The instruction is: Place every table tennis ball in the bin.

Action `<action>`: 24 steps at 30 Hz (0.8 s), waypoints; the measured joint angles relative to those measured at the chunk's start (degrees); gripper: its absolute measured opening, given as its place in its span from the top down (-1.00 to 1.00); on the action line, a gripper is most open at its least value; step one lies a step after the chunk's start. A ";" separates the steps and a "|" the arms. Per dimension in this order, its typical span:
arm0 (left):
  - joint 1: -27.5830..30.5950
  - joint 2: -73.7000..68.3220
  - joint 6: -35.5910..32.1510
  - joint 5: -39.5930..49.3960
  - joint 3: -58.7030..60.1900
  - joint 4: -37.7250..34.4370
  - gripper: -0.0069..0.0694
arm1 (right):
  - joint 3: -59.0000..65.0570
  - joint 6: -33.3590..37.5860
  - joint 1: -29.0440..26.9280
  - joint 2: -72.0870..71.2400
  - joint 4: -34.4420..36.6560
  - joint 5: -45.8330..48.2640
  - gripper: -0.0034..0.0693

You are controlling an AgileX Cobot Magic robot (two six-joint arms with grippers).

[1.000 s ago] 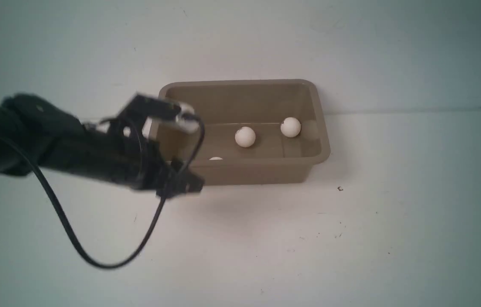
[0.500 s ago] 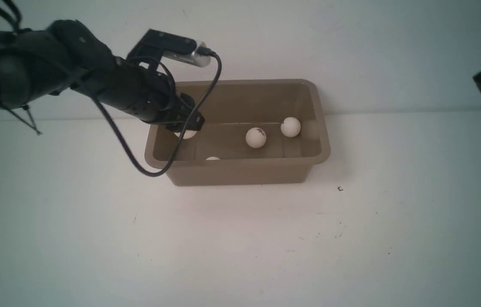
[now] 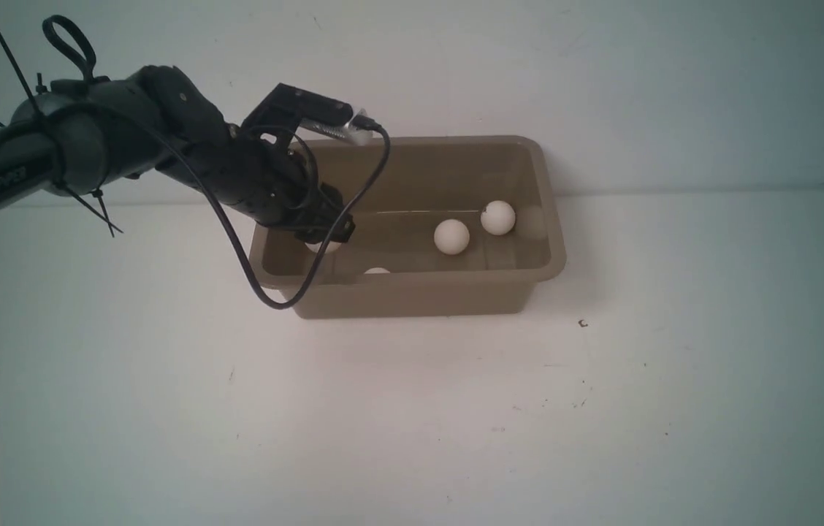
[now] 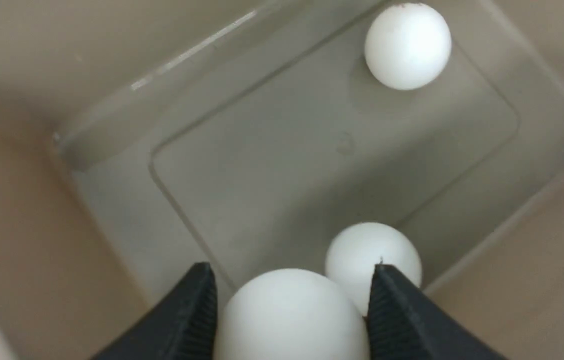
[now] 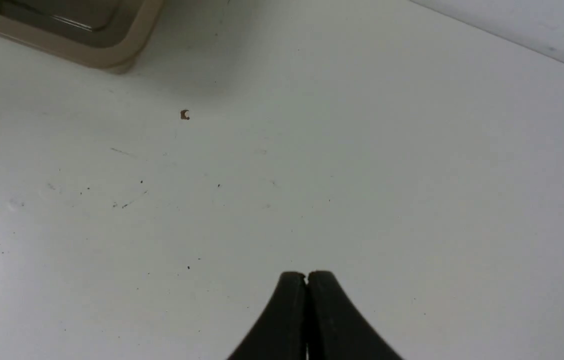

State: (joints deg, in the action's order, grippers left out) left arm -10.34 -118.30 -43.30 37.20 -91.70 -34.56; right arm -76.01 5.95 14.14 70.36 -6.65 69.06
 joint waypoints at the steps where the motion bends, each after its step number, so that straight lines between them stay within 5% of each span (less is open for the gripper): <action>1: 0.00 0.00 -0.52 -0.32 -0.05 0.00 -0.11 | 0.18 0.26 0.00 -0.20 0.46 0.00 0.95; 9: 0.00 -0.04 -0.75 -2.76 -0.53 -1.24 -0.50 | 0.43 1.14 0.00 -0.47 1.12 0.00 0.95; 15: 0.00 0.70 -0.60 -0.62 -3.23 -1.16 -0.46 | 0.43 1.61 0.00 -0.47 1.15 -0.83 0.95; 17: 0.00 3.78 0.46 2.85 -4.86 -1.03 -0.19 | 0.50 2.07 0.00 -0.47 1.15 -1.93 0.95; 20: 0.00 10.59 1.02 6.35 -5.56 0.84 0.50 | 2.43 2.41 0.00 -0.94 1.15 -5.28 0.95; 24: -0.05 18.50 0.41 7.92 -4.27 4.26 0.80 | 9.42 2.41 0.00 -2.93 1.15 -12.05 0.95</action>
State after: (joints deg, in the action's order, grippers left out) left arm -10.39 -99.80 -42.89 45.12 -95.97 -30.30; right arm -66.59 8.36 14.14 67.43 -5.50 57.01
